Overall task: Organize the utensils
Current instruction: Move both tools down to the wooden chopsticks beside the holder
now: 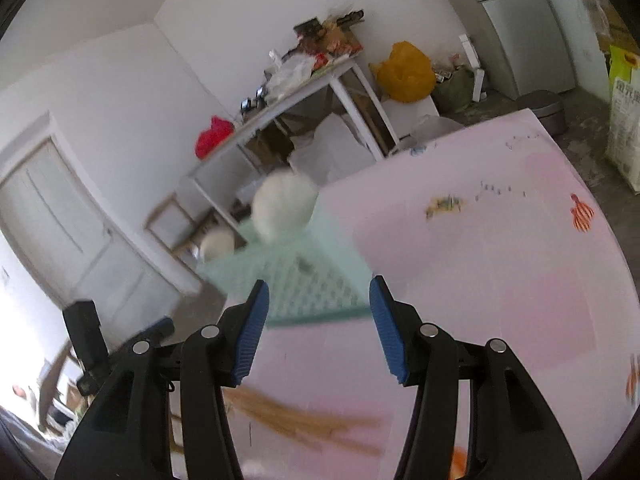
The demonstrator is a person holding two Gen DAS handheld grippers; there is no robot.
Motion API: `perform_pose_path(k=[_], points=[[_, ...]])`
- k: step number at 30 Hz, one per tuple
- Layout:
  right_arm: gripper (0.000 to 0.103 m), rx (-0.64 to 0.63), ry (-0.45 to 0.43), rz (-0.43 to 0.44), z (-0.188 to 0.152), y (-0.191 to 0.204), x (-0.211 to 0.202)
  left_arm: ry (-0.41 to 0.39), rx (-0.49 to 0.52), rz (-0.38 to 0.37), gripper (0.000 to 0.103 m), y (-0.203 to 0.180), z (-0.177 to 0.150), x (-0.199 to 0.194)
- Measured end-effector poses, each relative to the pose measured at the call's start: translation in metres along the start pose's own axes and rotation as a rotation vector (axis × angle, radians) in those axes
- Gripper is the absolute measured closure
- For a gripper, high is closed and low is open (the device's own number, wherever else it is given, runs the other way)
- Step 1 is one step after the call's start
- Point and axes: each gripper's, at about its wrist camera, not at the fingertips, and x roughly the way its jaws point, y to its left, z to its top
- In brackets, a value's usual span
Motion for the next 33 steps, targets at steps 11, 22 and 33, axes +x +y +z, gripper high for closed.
perform_pose_path(k=[11,22,33], points=[[0.056,-0.095,0.439,-0.002,-0.117,0.08,0.06,0.05,-0.186,0.023,0.074,0.041,-0.057,-0.02],[0.071,-0.021,0.531,-0.121,-0.13,0.076,0.088,0.054,-0.074,0.003,0.092,0.027,-0.055,-0.002],[0.084,0.075,0.495,-0.164,-0.125,0.064,0.104,0.215,0.167,-0.034,0.1,-0.033,-0.058,0.064]])
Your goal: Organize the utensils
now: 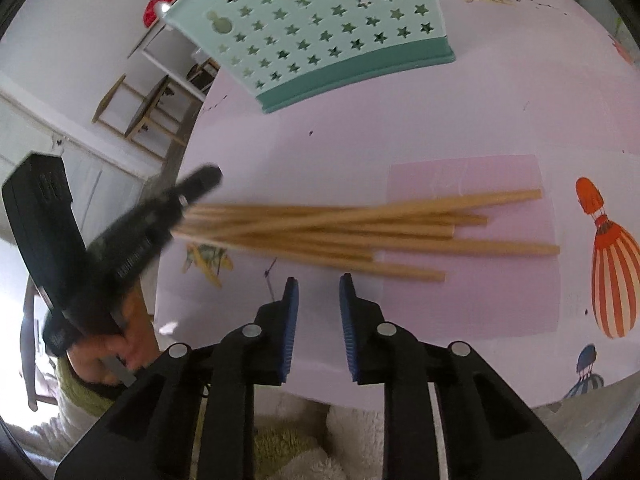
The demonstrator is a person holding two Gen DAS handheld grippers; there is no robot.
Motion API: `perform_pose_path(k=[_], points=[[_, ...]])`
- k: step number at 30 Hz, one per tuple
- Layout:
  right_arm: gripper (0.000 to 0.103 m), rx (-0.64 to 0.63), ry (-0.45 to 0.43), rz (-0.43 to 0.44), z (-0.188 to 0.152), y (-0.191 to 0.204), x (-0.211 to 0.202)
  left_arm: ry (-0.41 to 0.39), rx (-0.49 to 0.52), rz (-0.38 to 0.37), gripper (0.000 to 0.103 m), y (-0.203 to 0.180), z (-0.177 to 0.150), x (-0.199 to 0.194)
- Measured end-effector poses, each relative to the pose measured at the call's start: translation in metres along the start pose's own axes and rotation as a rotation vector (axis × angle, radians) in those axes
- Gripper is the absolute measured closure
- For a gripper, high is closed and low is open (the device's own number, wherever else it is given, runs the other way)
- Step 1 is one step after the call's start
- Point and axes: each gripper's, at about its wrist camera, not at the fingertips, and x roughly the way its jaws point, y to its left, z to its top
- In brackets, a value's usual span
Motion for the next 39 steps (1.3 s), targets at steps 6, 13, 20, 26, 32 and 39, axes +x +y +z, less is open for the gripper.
perform_pose_path(k=[6,13,20,26,32,39], points=[[0.088,0.041,-0.023,0.003,0.015,-0.005,0.005,0.048,-0.03,-0.002,0.103,0.001,-0.009,0.008],[0.088,0.072,-0.047,-0.001,0.033,-0.007,0.011,0.065,-0.049,-0.028,0.103,0.002,-0.011,0.006],[0.088,0.117,-0.066,0.001,0.042,-0.014,0.011,0.097,-0.111,-0.1,0.103,0.003,-0.012,0.009],[0.088,0.145,-0.078,-0.007,0.045,-0.023,0.005,0.132,-0.184,-0.199,0.103,0.0,-0.017,0.011],[0.088,0.17,-0.089,-0.013,0.048,-0.035,0.0,0.171,-0.237,-0.294,0.103,-0.015,-0.023,0.018],[0.087,0.179,-0.087,-0.012,0.047,-0.047,-0.012,0.196,-0.253,-0.355,0.103,-0.031,-0.028,0.023]])
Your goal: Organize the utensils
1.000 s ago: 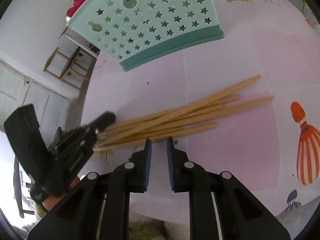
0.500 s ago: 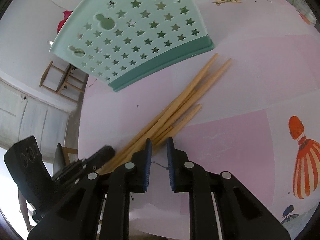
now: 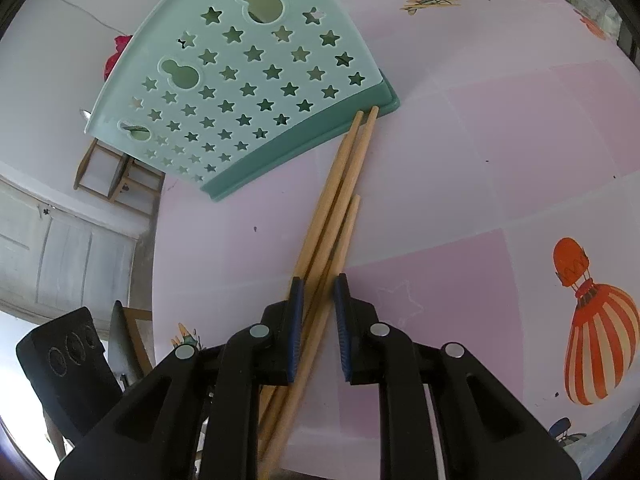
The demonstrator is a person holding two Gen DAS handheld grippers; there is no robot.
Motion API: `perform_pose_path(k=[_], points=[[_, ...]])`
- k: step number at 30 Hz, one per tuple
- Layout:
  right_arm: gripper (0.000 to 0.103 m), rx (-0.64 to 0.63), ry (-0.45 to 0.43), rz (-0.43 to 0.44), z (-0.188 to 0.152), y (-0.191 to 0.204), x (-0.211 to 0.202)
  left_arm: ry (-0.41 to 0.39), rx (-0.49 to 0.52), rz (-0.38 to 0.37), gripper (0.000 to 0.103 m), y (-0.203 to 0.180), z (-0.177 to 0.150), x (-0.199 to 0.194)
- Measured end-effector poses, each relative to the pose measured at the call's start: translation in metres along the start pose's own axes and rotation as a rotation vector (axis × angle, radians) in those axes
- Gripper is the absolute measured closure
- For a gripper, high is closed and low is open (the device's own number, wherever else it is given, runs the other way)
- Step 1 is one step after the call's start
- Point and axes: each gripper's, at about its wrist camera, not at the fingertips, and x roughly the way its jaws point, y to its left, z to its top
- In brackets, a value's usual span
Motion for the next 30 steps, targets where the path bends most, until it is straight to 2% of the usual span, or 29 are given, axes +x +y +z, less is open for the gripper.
perform_pose_path(k=[4,16,30], points=[[0.087,-0.011,0.012,0.001,-0.001,0.005,0.004,0.007,0.004,-0.007,0.103,-0.007,-0.006,0.004],[0.087,-0.08,0.07,0.028,-0.015,0.031,0.016,0.043,-0.066,-0.052,0.103,-0.011,-0.026,0.002],[0.087,-0.083,0.049,0.026,0.006,0.034,0.024,0.002,-0.08,-0.004,0.103,0.005,-0.007,-0.005]])
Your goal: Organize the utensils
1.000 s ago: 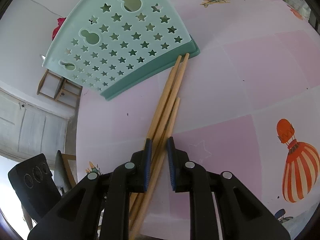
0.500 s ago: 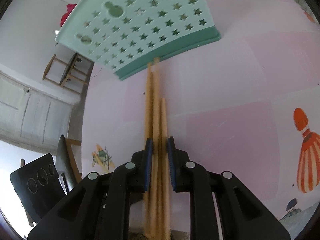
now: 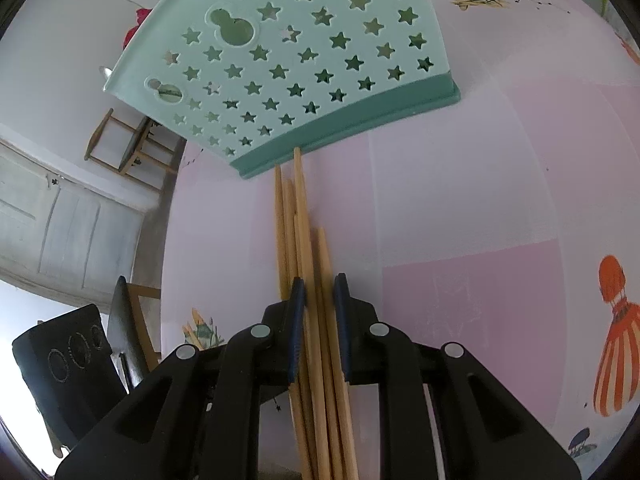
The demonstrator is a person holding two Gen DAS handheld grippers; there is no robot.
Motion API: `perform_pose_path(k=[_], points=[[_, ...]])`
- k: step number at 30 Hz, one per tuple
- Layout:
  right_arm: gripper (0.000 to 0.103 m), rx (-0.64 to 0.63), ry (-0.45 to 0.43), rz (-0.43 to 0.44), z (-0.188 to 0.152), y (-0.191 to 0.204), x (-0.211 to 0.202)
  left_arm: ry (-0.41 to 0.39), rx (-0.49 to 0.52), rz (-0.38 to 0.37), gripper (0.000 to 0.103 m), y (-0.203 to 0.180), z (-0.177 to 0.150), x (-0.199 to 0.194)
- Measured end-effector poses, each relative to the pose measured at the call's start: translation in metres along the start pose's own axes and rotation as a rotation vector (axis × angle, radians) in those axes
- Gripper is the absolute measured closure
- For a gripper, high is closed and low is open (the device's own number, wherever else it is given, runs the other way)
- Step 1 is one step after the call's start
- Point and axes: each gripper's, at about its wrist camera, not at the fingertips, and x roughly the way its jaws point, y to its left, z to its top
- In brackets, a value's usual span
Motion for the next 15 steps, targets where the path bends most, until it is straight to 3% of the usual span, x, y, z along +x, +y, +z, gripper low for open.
perform_pose_path(k=[3,9,15], points=[[0.087,0.0,-0.012,-0.008,0.003,-0.008,-0.01,-0.017,0.001,0.016,0.103,0.005,0.002,-0.006],[0.087,-0.031,-0.038,-0.049,0.0,-0.019,-0.029,-0.051,0.001,0.015,0.083,0.01,0.009,-0.013],[0.087,-0.063,-0.03,-0.073,-0.011,-0.028,-0.036,-0.063,0.075,0.095,0.081,-0.002,0.019,-0.006]])
